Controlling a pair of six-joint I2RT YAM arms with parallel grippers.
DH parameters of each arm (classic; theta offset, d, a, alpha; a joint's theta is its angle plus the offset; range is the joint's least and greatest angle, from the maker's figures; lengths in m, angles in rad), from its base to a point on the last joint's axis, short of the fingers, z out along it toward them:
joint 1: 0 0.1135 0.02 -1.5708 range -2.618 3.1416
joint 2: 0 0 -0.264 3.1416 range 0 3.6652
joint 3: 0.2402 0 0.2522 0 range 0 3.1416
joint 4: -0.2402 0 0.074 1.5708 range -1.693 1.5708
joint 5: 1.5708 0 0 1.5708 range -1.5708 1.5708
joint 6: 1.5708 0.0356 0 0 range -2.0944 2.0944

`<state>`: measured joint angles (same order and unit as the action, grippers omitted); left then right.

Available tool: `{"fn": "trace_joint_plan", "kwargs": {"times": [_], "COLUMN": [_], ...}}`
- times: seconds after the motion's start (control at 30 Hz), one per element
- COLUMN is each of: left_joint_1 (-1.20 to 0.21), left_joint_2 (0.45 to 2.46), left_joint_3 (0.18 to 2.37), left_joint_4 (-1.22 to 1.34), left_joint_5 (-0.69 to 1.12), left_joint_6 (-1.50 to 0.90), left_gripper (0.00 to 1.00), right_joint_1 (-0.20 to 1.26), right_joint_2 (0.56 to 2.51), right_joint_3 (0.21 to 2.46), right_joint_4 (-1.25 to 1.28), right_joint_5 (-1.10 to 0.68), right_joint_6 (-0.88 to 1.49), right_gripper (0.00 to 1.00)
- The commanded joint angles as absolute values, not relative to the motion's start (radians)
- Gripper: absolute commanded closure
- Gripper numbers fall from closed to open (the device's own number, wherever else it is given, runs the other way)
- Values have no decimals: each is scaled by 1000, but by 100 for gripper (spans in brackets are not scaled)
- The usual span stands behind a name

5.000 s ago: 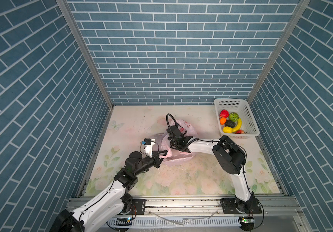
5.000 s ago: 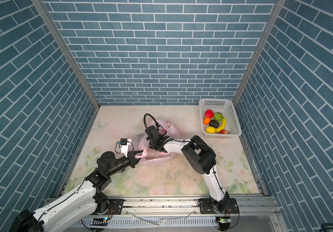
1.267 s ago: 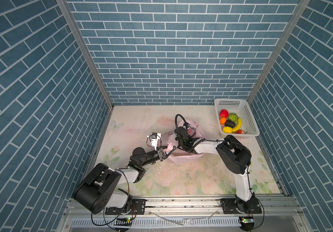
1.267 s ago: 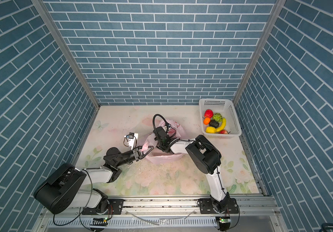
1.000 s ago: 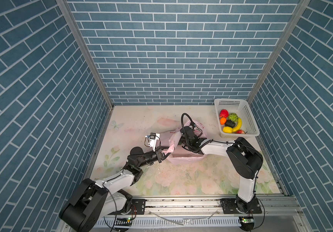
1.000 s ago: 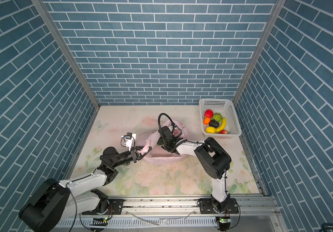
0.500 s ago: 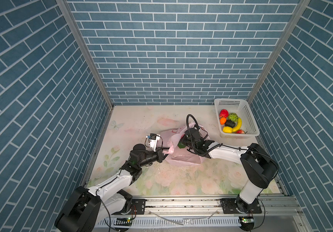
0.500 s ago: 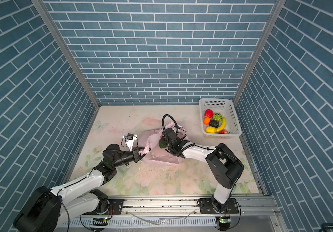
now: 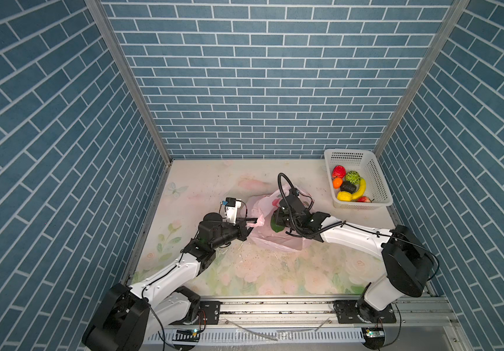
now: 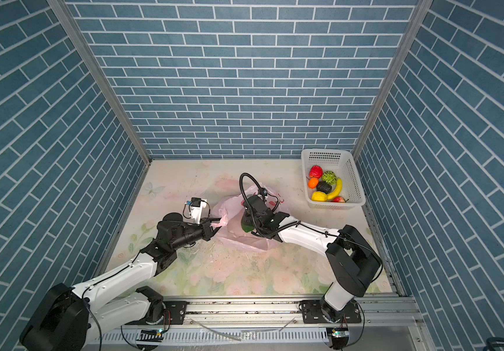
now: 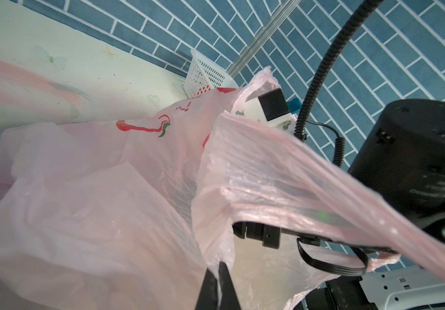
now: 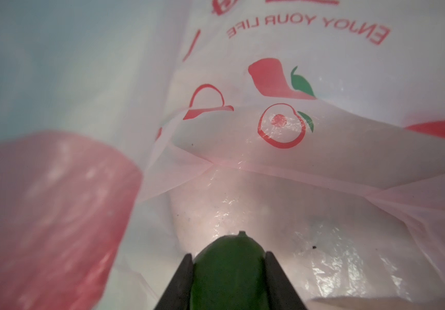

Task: Untie the knot of the plastic bag and take out the fruit
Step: Pick up the fruit from the plastic bag.

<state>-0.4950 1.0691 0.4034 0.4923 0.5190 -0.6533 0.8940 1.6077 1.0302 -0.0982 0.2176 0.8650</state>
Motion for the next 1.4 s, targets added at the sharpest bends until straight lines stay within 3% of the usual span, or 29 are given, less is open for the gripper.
{"fn": "trace_joint_plan", "kwargs": {"times": [0.0,0.57,1.13,1.37], "left_joint_1": [-488,-494,-497,-500], "left_joint_2": [1064,1110,1117,1098], "left_joint_3": [431,527,559,568], "left_joint_4": [437,249,164,120], "left_joint_5": [497,427,374,358], "left_joint_6": [-621,-578,-569,-549], "left_gripper": [100,100,100,100], "right_joint_1": [903,943,947,847], "right_joint_2": [1602,1634,1471,1428], "right_joint_3": [1072,1178,1333,1419], "right_joint_4": [-169,-258,-399,-460], "right_joint_5": [250,296,322,276], "right_joint_6": [772,500,479,486], "right_gripper": [97,96,96,95]}}
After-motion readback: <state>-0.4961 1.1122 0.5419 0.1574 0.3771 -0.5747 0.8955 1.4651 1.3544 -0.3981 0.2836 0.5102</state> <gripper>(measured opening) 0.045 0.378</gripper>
